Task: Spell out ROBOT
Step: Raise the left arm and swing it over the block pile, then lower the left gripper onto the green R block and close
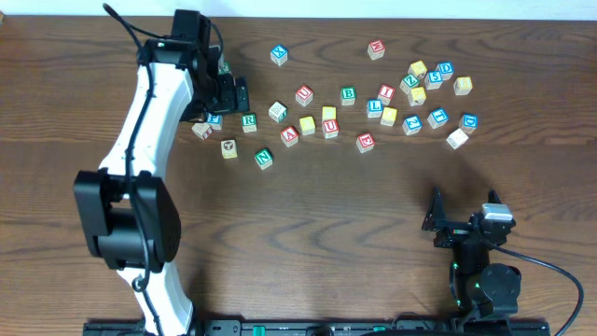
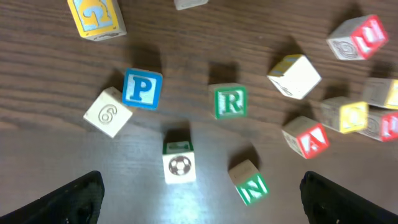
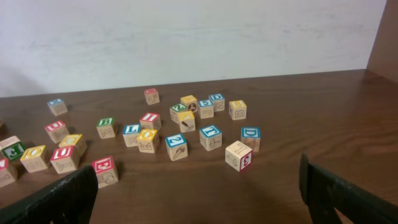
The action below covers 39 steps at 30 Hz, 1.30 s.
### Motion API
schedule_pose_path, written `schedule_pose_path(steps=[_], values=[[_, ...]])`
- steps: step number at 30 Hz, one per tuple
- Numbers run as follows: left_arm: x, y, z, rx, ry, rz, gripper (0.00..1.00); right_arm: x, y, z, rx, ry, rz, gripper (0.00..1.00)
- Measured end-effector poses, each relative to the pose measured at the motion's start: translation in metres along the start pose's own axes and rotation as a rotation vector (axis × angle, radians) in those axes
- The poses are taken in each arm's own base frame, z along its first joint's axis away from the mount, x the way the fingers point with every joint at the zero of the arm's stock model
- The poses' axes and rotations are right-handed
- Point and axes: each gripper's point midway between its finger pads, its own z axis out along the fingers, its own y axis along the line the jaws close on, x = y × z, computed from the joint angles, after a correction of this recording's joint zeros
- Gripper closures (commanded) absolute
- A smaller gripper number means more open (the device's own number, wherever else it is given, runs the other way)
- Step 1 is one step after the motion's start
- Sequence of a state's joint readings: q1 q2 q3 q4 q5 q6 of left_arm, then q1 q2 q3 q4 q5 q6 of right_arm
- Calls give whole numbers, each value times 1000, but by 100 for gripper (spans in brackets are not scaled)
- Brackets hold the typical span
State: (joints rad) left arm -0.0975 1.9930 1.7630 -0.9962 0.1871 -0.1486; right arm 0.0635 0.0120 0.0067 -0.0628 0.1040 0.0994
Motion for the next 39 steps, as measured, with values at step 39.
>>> schedule_pose_path(steps=[39], values=[[-5,-19,57,-168,-31,-24,1,0,0,0,0,0,0,1]])
